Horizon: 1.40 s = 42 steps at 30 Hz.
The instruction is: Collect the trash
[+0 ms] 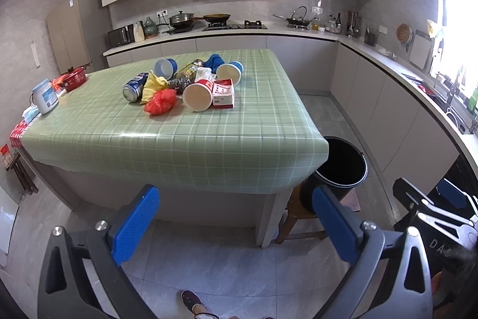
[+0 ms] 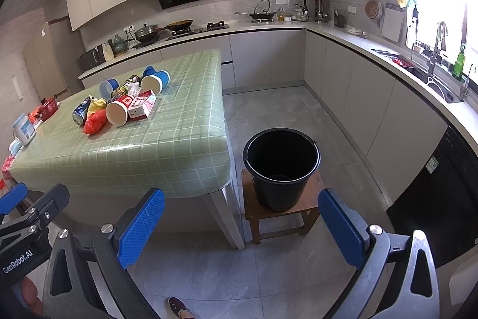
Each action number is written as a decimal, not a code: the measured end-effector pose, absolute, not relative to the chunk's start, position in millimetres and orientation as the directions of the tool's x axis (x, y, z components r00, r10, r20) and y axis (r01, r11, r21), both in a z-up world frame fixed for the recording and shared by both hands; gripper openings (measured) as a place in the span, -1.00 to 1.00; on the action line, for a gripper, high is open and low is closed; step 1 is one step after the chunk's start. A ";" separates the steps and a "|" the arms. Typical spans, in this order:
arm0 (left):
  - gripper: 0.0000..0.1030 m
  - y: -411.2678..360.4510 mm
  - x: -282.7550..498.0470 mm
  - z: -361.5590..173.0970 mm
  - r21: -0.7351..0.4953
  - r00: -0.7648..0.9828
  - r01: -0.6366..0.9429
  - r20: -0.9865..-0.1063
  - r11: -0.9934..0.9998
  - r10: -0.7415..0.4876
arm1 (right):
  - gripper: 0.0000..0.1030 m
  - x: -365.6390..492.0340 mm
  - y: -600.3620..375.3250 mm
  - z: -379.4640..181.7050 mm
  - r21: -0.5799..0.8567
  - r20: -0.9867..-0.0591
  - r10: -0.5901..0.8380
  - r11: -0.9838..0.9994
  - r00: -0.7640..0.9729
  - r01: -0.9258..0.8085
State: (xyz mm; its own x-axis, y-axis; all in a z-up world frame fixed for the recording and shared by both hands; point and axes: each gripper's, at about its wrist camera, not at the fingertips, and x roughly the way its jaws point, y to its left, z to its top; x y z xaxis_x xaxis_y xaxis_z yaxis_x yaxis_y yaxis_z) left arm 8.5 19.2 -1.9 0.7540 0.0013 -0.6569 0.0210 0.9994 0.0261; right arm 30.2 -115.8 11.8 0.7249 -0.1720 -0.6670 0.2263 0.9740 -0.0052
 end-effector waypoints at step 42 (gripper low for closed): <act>1.00 155.9 257.0 -31.4 0.014 0.676 0.045 -0.737 0.999 -0.020 | 1.00 290.7 6.2 -37.5 -0.038 -0.746 -0.206 0.963 0.633 0.268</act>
